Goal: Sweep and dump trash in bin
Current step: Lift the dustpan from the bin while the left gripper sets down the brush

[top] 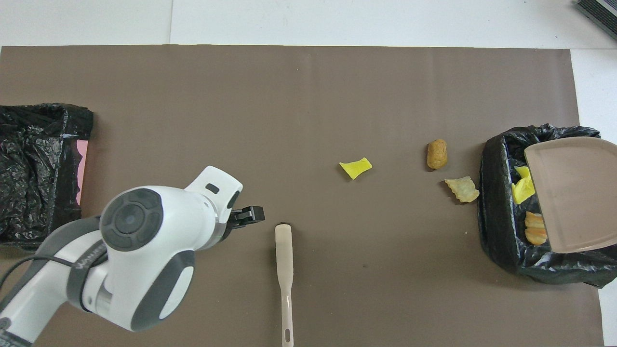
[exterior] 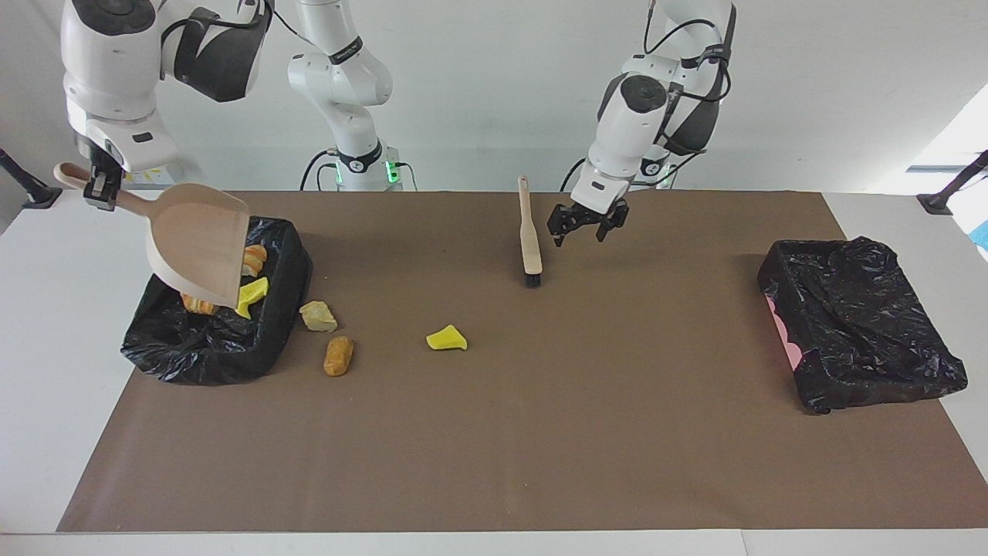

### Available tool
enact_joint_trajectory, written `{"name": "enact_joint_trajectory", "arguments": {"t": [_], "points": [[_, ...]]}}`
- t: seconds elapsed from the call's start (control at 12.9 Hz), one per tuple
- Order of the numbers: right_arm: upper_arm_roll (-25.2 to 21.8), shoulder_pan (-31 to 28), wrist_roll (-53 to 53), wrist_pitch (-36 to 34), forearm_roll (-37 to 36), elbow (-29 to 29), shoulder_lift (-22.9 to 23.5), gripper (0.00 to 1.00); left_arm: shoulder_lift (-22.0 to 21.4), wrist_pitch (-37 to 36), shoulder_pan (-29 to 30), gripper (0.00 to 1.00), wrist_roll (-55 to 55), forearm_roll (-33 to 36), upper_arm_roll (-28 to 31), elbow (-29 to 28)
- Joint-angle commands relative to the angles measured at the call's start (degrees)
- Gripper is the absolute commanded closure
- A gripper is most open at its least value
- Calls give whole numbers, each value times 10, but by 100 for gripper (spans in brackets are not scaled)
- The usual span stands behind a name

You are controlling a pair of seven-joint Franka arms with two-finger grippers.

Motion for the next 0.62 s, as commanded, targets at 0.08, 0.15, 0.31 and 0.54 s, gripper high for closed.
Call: {"name": "enact_joint_trajectory", "arguments": {"t": [0.08,0.15,0.31,0.54], "points": [[7,32,81,-3,83,-58,-30,100,-14,-67,89,0,113,30,-6,27],[7,51,109,-1,100,-63,-26,100,-16,-77,114,0,146,42,-6,28],[7,83,172,3,132,-72,-13,100,-21,-86,149,0,211,47,-5,28],[7,130,273,35,177,-78,18,100,-24,-116,204,0,299,64,-6,60]]}}
